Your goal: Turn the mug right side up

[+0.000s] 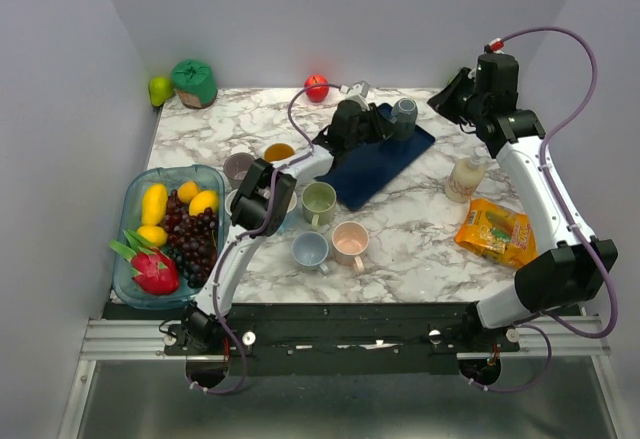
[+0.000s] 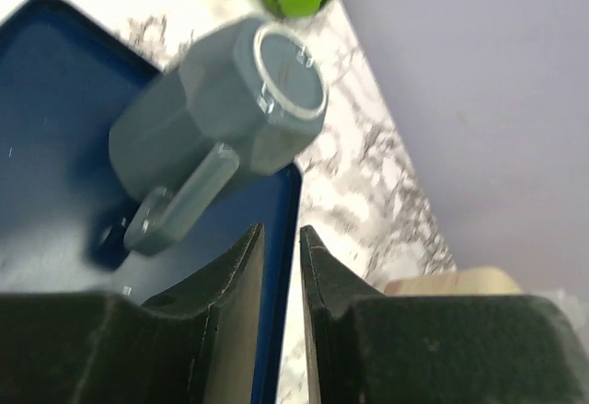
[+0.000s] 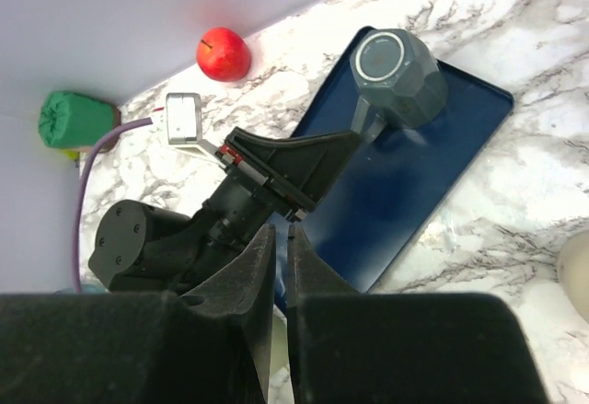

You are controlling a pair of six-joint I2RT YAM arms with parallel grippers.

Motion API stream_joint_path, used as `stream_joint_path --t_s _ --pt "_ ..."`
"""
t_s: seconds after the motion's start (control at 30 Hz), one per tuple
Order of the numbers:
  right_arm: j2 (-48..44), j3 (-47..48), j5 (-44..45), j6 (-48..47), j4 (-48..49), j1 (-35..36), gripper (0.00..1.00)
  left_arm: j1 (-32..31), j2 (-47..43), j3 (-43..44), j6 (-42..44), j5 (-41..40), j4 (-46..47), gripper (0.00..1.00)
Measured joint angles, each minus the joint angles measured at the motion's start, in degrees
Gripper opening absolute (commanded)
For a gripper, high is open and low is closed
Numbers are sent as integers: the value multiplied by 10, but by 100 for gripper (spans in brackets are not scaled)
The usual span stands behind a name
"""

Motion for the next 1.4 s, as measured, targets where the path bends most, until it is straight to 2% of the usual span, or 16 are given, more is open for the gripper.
stream_joint_path --t_s 0.1,0.13,0.2,0.3,0.33,0.43,0.7,1.0,1.2,1.3,1.33,1.4 --pt "-5 -13 11 -5 0 0 18 -3 -26 -47 31 4 -7 35" --pt "-6 -17 14 -6 0 0 18 -4 -36 -59 46 3 -12 41" --pt "-7 -25 23 -10 -1 0 18 -7 -53 -76 78 -1 -31 46" --pt "-7 -29 31 -16 -2 0 22 -14 -80 -85 136 -14 -67 62" --pt "-7 -29 34 -19 -2 0 24 -16 -85 -85 147 -17 -75 71" --pt "-7 -29 40 -24 -3 0 28 -26 -100 -70 207 -28 -105 81" --pt "-7 -29 52 -30 -5 0 29 -34 -75 31 286 -31 -169 85" --pt "-7 -29 52 -30 -20 0 29 -33 -4 87 321 -55 -178 98" --pt "-10 -29 52 -29 -35 0 29 -30 30 123 295 -42 -175 98" --pt "-14 -29 52 -29 -38 0 28 -26 49 154 258 -23 -163 92" --pt "-16 -29 52 -29 -38 0 28 -25 56 162 244 -14 -158 86" --pt "-22 -29 52 -29 -41 0 28 -21 69 177 217 -2 -148 81"
